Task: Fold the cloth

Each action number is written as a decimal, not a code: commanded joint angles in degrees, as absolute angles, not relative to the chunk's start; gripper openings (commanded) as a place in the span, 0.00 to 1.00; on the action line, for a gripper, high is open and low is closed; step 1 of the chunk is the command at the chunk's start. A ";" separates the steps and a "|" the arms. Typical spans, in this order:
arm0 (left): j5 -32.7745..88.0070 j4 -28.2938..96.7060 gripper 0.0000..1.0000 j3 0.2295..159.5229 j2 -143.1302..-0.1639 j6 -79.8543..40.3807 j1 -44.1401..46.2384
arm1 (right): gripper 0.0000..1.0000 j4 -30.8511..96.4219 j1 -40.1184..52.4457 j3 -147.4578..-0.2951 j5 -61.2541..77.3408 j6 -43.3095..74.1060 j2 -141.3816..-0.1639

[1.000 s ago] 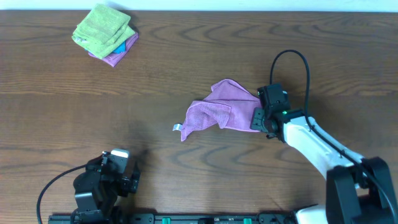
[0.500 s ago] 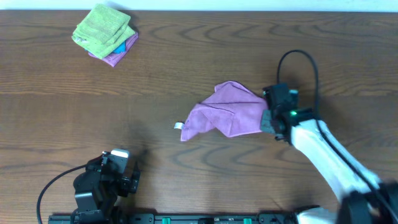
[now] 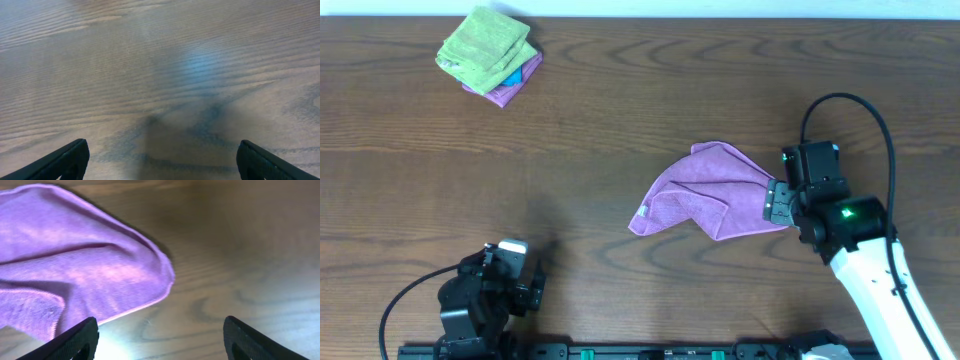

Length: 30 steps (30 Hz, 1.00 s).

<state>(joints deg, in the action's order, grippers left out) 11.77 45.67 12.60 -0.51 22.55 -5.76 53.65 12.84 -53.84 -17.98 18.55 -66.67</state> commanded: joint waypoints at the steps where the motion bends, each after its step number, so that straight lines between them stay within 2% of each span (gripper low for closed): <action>1: 11.42 47.55 0.95 10.66 -0.21 22.74 -5.43 | 0.80 52.14 12.45 -53.84 -8.38 10.79 -66.67; 8: 11.42 47.55 0.95 10.66 -0.21 22.74 -5.43 | 0.79 44.93 12.40 -48.88 4.45 7.79 -71.20; 11: 11.42 47.55 0.95 10.66 -0.21 22.72 -5.43 | 0.79 37.47 12.40 -45.04 12.51 5.43 -75.53; 16: 11.42 47.55 0.95 10.66 -0.21 22.72 -5.43 | 0.78 28.38 12.38 -42.09 17.58 4.80 -82.59; 22: 11.42 47.55 0.95 10.66 -0.21 22.74 -5.43 | 0.72 22.61 12.40 -42.09 21.93 4.40 -90.28; 23: 11.42 47.55 0.95 10.66 -0.21 22.72 -5.43 | 0.68 22.11 12.40 -42.06 21.91 4.43 -91.15; 25: 11.42 47.55 0.95 10.66 -0.21 22.74 -5.43 | 0.54 21.87 12.40 -42.06 21.93 4.40 -92.05; 29: 11.42 47.55 0.95 10.66 -0.21 22.74 -5.43 | 0.09 21.63 12.40 -42.13 22.37 4.43 -91.94; 30: 11.42 47.55 0.95 10.66 -0.21 22.72 -5.43 | 0.02 21.63 12.40 -42.17 23.05 4.43 -91.64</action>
